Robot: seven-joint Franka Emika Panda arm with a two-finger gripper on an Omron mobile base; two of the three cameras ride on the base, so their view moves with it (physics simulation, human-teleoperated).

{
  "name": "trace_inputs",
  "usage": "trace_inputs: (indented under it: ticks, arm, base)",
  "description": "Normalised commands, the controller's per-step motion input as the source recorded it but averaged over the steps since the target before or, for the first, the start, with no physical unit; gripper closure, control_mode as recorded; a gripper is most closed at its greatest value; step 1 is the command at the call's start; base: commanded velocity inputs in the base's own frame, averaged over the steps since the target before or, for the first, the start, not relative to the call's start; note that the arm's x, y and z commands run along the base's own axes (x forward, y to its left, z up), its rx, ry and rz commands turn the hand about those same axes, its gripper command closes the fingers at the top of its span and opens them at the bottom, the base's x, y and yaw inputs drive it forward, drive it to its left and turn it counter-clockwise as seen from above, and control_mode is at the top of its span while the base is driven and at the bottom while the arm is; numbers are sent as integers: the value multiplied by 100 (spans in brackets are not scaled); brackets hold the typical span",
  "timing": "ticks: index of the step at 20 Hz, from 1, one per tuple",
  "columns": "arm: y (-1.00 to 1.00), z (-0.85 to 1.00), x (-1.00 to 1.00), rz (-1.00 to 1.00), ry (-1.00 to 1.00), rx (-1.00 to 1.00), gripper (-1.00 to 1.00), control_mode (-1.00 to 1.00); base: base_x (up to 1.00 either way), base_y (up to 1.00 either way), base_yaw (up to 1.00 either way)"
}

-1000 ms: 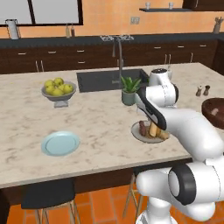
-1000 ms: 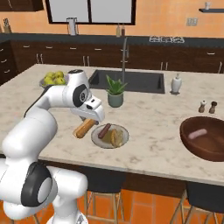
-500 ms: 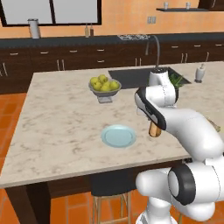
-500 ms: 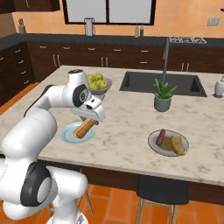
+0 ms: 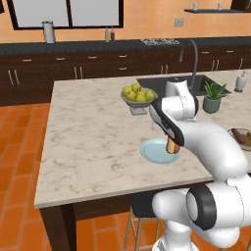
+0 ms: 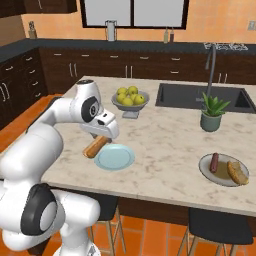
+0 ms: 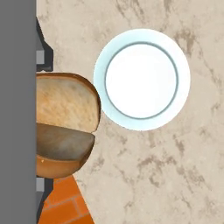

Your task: Place one bun and one sausage from the bowl on each plate.

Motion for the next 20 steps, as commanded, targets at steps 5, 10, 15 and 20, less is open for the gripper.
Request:
trace_inputs:
  ticks: [5,10,15,20]
  arm:
    - [4,-8,62,0,0,0,100,-100]
    - [17,-28,100,0,0,0,100,-100]
    - [27,-29,94,0,3,0,100,-100]
    - [17,-50,26,0,14,0,100,-100]
  base:
    - [4,2,0]
    - [0,0,0]
    - [0,0,0]
    - [0,0,0]
